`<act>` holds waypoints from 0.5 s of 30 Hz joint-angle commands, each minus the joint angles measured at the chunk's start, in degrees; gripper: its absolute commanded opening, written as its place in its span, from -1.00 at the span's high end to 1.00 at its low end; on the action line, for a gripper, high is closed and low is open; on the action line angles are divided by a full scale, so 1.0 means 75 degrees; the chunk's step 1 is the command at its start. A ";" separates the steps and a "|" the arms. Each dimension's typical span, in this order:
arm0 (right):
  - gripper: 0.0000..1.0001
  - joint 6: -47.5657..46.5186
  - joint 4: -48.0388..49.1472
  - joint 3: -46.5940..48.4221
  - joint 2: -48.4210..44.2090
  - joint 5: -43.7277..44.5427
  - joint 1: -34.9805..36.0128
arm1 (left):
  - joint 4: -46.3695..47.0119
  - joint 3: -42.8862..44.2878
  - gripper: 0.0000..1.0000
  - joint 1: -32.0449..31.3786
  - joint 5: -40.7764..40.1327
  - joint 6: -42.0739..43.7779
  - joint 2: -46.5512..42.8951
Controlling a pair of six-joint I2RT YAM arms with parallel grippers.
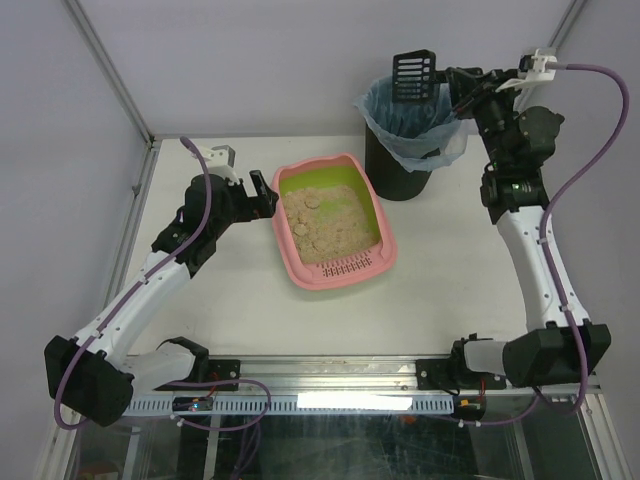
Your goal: Clean the litter box
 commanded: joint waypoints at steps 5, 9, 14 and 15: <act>1.00 -0.0115 -0.1352 -0.0347 -0.0773 0.1475 0.2066 | 0.0111 0.0158 -0.96 0.0077 0.0073 0.0101 0.0008; 1.00 -0.0215 -0.2104 -0.0508 -0.0512 0.1996 0.2836 | -0.0042 0.0189 -0.97 0.0084 -0.0279 0.0172 -0.0143; 1.00 -0.0507 -0.3256 -0.0130 0.0263 0.2659 0.3683 | -0.0059 0.0132 -0.98 0.0084 -0.0239 0.0185 -0.0225; 1.00 -0.0528 -0.3449 -0.0018 0.0455 0.2723 0.3714 | -0.0068 0.0143 -0.98 0.0075 -0.0206 0.0185 -0.0204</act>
